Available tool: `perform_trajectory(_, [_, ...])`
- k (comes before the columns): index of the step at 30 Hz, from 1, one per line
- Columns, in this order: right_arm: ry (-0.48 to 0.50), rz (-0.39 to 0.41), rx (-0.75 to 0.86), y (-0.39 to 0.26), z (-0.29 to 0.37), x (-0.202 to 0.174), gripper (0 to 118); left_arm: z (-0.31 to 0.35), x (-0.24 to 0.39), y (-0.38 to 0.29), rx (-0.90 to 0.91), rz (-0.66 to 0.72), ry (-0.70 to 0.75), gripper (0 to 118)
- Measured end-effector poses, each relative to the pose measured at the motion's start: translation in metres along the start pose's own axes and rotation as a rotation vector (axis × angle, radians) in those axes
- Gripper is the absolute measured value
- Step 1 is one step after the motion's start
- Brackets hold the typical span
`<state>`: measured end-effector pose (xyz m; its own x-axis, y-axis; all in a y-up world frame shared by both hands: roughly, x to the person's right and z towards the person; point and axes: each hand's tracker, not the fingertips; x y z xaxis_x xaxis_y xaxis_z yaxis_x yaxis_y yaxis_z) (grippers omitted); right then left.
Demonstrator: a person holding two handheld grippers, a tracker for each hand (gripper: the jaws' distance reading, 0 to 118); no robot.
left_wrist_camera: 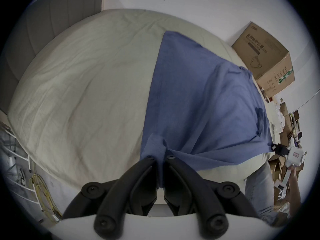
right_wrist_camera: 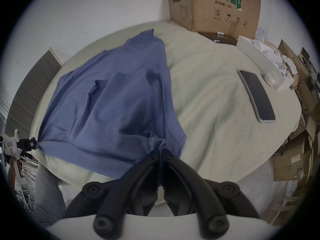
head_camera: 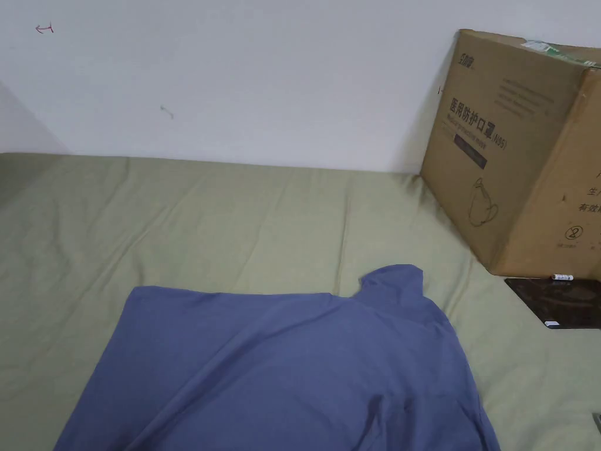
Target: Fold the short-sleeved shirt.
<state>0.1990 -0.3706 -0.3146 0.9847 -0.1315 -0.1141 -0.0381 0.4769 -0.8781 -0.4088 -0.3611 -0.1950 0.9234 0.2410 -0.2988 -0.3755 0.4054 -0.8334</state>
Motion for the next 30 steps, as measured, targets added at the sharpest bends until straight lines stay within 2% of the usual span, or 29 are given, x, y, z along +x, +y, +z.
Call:
perform_trajectory(3, [0.008,0.008,-0.010,-0.003,-0.002,0.002,5,-0.006,-0.011,-0.003,0.008,0.011,-0.020,5])
perform_trajectory(4, [0.018,-0.003,-0.017,-0.004,-0.005,0.002,12,-0.010,-0.017,-0.005,0.014,0.056,-0.060,9])
perform_trajectory(5, [0.024,-0.021,-0.023,-0.005,-0.008,0.005,33,-0.010,-0.021,-0.006,0.020,0.088,-0.076,20])
perform_trajectory(6, [0.031,-0.044,-0.035,-0.005,-0.009,0.006,73,-0.007,-0.024,-0.008,0.044,0.130,-0.096,44])
perform_trajectory(9, [0.118,-0.138,-0.006,-0.004,0.011,0.008,96,0.025,-0.030,-0.012,0.127,0.273,-0.223,65])
perform_trajectory(10, [0.148,-0.156,0.054,-0.004,0.025,0.008,103,0.043,-0.031,-0.015,0.162,0.311,-0.270,83])
perform_trajectory(11, [0.145,-0.172,0.107,-0.006,0.039,0.006,103,0.057,-0.034,-0.018,0.191,0.290,-0.276,82])
perform_trajectory(12, [0.106,-0.181,0.137,-0.007,0.049,0.004,103,0.067,-0.033,-0.021,0.188,0.255,-0.244,76])
perform_trajectory(13, [0.068,-0.186,0.130,-0.011,0.061,0.002,103,0.076,-0.030,-0.026,0.233,0.204,-0.172,64])
perform_trajectory(14, [0.047,-0.171,0.119,-0.015,0.069,-0.002,101,0.080,-0.027,-0.031,0.261,0.171,-0.084,30])
perform_trajectory(15, [-0.001,-0.144,0.112,-0.019,0.073,-0.005,81,0.083,-0.014,-0.035,0.285,0.176,-0.003,0])
perform_trajectory(16, [-0.071,-0.123,0.127,-0.024,0.072,-0.010,35,0.079,-0.015,-0.037,0.257,0.201,-0.008,0])
perform_trajectory(17, [-0.109,-0.135,0.152,-0.027,0.075,-0.016,0,0.075,-0.016,-0.042,0.238,0.262,-0.085,0])
perform_trajectory(19, [-0.024,-0.134,0.076,-0.031,0.073,-0.022,0,0.072,-0.020,-0.040,0.254,0.292,-0.108,0])
perform_trajectory(22, [-0.013,-0.166,0.090,-0.037,0.066,-0.021,0,0.060,-0.018,-0.033,0.285,0.234,-0.050,0])
perform_trajectory(23, [-0.017,-0.177,0.095,-0.037,0.066,-0.022,0,0.059,-0.018,-0.030,0.290,0.238,-0.045,12])
perform_trajectory(24, [-0.014,-0.185,0.104,-0.037,0.067,-0.022,0,0.054,-0.019,-0.030,0.303,0.250,-0.034,52])
perform_trajectory(25, [-0.012,-0.191,0.107,-0.035,0.067,-0.020,0,0.047,-0.021,-0.029,0.300,0.256,-0.041,77])
perform_trajectory(26, [-0.011,-0.199,0.108,-0.034,0.068,-0.019,0,0.038,-0.023,-0.027,0.282,0.283,-0.076,93])
perform_trajectory(27, [-0.008,-0.207,0.109,-0.033,0.068,-0.019,0,0.034,-0.022,-0.025,0.257,0.298,-0.114,96])
perform_trajectory(29, [-0.007,-0.213,0.112,-0.029,0.070,-0.018,0,0.010,-0.024,-0.020,0.181,0.297,-0.147,92])
perform_trajectory(30, [-0.010,-0.214,0.112,-0.027,0.071,-0.018,0,-0.002,-0.023,-0.018,0.091,0.268,-0.129,72])
